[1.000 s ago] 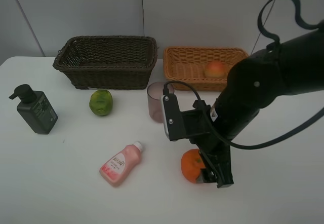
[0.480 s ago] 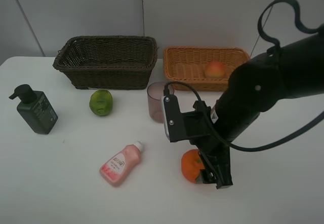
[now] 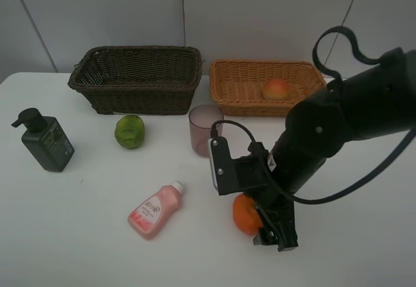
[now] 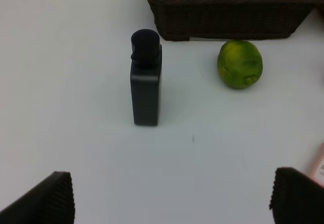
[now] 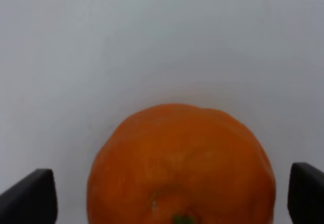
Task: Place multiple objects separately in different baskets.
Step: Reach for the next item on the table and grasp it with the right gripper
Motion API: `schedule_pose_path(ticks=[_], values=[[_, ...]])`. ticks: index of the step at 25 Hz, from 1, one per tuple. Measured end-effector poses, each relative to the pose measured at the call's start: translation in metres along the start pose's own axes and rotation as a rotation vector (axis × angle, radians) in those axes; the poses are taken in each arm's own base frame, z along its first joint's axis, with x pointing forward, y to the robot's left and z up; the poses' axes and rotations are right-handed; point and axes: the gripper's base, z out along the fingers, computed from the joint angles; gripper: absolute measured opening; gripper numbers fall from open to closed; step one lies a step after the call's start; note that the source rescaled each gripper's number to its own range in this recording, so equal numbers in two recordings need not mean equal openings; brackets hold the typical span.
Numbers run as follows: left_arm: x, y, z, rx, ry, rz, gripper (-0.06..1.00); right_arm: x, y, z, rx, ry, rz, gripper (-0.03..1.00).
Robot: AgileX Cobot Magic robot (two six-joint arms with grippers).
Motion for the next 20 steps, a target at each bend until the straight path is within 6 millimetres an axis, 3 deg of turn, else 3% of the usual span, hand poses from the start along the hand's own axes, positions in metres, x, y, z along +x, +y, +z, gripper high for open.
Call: schedule_pose_path(ticks=[14, 16, 19, 20], values=[[0.0000, 0.0000, 0.0000, 0.000, 0.000, 0.000, 1.00, -0.0005, -0.0009, 0.0088, -0.003, 0.003, 0.000, 0.95], [0.0000, 0.0000, 0.0000, 0.000, 0.000, 0.000, 1.00, -0.0005, -0.0010, 0.0088, -0.002, 0.003, 0.000, 0.80], [0.0000, 0.0000, 0.0000, 0.000, 0.000, 0.000, 1.00, -0.0003, -0.0012, 0.0088, 0.001, 0.005, -0.005, 0.38], [0.0000, 0.0000, 0.0000, 0.000, 0.000, 0.000, 1.00, -0.0002, -0.0013, 0.0088, 0.001, 0.005, -0.006, 0.38]])
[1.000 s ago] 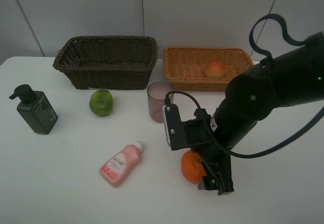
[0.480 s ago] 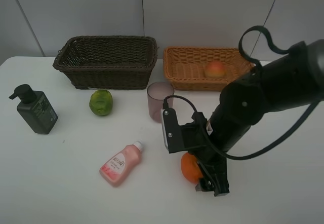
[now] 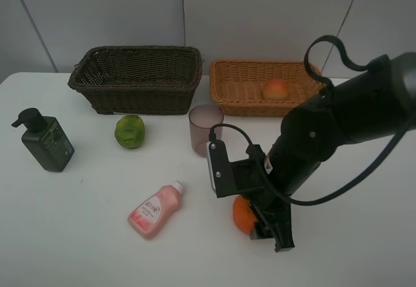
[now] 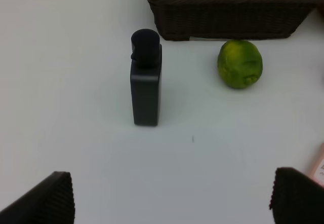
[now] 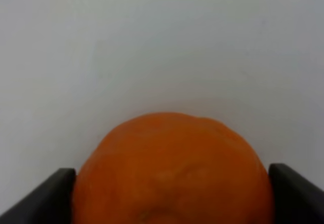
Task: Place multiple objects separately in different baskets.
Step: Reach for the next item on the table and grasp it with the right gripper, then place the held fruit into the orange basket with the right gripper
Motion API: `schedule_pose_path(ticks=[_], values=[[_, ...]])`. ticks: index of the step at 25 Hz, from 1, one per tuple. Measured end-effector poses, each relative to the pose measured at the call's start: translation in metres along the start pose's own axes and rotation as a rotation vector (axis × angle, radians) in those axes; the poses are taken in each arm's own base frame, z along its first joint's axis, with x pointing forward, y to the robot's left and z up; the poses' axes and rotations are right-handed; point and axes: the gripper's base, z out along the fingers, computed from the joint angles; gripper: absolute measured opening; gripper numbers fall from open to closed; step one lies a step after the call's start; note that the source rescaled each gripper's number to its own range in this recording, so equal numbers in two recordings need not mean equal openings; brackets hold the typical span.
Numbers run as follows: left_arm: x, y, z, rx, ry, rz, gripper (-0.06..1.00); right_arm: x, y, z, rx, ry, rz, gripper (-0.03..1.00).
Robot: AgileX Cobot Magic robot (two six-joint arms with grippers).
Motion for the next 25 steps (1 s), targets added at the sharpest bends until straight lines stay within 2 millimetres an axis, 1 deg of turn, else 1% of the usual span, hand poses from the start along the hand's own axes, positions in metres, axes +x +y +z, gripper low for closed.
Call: schedule_pose_path(ticks=[18, 22, 25], values=[[0.000, 0.000, 0.000, 0.000, 0.000, 0.000, 1.00, 0.000, 0.000, 0.000, -0.001, 0.001, -0.001, 0.38], [0.000, 0.000, 0.000, 0.000, 0.000, 0.000, 1.00, -0.003, -0.002, -0.011, -0.030, 0.007, 0.023, 0.38], [0.000, 0.000, 0.000, 0.000, 0.000, 0.000, 1.00, -0.010, -0.010, -0.024, -0.049, 0.015, 0.091, 0.38]])
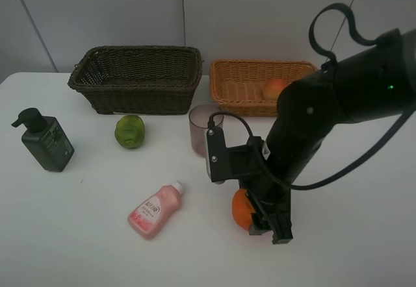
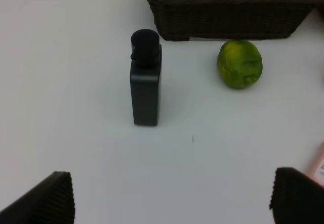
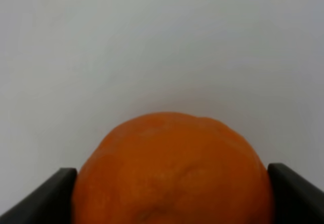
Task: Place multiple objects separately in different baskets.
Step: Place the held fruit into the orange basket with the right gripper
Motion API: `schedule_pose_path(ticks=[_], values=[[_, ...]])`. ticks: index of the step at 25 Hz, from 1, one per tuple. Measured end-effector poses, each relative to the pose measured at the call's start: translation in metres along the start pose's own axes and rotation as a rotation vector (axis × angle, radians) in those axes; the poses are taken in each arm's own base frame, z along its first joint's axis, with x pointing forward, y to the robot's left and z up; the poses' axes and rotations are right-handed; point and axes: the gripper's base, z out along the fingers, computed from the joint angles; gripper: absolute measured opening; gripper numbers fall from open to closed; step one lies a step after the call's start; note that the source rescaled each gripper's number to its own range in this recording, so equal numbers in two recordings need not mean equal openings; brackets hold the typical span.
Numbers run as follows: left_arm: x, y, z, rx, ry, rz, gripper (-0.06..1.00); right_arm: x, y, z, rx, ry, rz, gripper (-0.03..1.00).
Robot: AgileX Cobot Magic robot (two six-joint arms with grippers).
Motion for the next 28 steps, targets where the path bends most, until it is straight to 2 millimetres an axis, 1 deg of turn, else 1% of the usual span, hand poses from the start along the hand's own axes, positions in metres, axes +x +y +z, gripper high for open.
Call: schedule_pose_path(ticks=[4, 9, 14, 17, 21, 28], values=[[0.000, 0.000, 0.000, 0.000, 0.000, 0.000, 1.00, -0.013, -0.018, -0.022, 0.018, -0.005, 0.159, 0.38], [0.000, 0.000, 0.000, 0.000, 0.000, 0.000, 1.00, -0.022, -0.048, -0.054, 0.118, -0.023, 0.437, 0.38], [0.000, 0.000, 0.000, 0.000, 0.000, 0.000, 1.00, -0.020, -0.082, -0.087, 0.238, -0.069, 0.730, 0.37], [0.000, 0.000, 0.000, 0.000, 0.000, 0.000, 1.00, -0.015, -0.102, -0.100, 0.278, -0.071, 0.859, 0.37], [0.000, 0.000, 0.000, 0.000, 0.000, 0.000, 1.00, -0.010, -0.134, -0.105, 0.288, -0.063, 1.017, 0.37], [0.000, 0.000, 0.000, 0.000, 0.000, 0.000, 1.00, -0.003, -0.196, -0.095, 0.337, -0.101, 1.183, 0.37]])
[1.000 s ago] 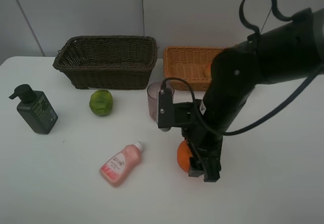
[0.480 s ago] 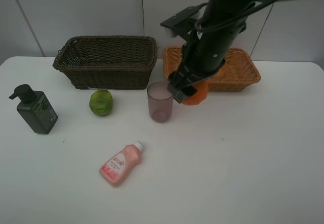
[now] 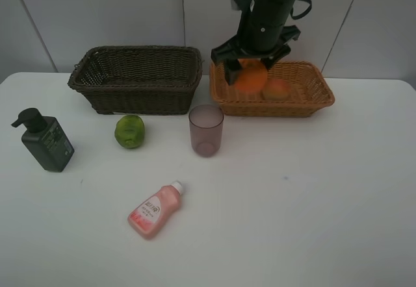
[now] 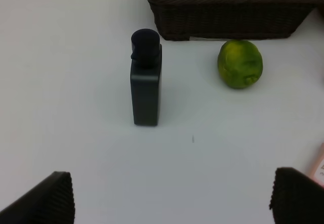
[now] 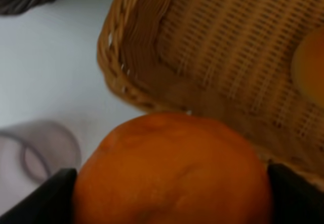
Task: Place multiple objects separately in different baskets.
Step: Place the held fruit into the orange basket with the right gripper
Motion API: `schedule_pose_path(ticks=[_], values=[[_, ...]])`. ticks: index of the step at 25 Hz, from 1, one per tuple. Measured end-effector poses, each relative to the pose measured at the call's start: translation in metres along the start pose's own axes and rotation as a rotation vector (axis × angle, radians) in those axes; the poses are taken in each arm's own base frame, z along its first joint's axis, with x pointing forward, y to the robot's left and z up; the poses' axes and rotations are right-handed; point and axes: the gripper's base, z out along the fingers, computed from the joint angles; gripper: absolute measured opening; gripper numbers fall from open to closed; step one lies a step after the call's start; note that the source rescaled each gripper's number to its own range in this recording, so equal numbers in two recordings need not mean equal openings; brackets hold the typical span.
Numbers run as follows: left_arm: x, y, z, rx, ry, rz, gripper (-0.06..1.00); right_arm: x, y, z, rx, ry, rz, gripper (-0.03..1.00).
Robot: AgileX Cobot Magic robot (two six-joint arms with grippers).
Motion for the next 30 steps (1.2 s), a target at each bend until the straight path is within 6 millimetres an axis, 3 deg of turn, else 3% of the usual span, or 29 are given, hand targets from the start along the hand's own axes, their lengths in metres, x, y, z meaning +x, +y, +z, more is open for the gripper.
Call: schedule_pose_path(ticks=[7, 15, 27, 28, 30], values=[[0.000, 0.000, 0.000, 0.000, 0.000, 0.000, 1.00, -0.030, -0.015, 0.036, 0.008, -0.084, 0.145, 0.37], [0.000, 0.000, 0.000, 0.000, 0.000, 0.000, 1.00, -0.033, -0.009, 0.077, 0.001, -0.118, 0.138, 0.37], [0.000, 0.000, 0.000, 0.000, 0.000, 0.000, 1.00, -0.035, -0.027, 0.087, 0.029, -0.135, 0.150, 0.37], [0.000, 0.000, 0.000, 0.000, 0.000, 0.000, 1.00, -0.035, -0.027, 0.086, 0.029, -0.136, 0.150, 0.41], [0.000, 0.000, 0.000, 0.000, 0.000, 0.000, 1.00, -0.035, -0.027, 0.086, 0.029, -0.138, 0.151, 0.65]])
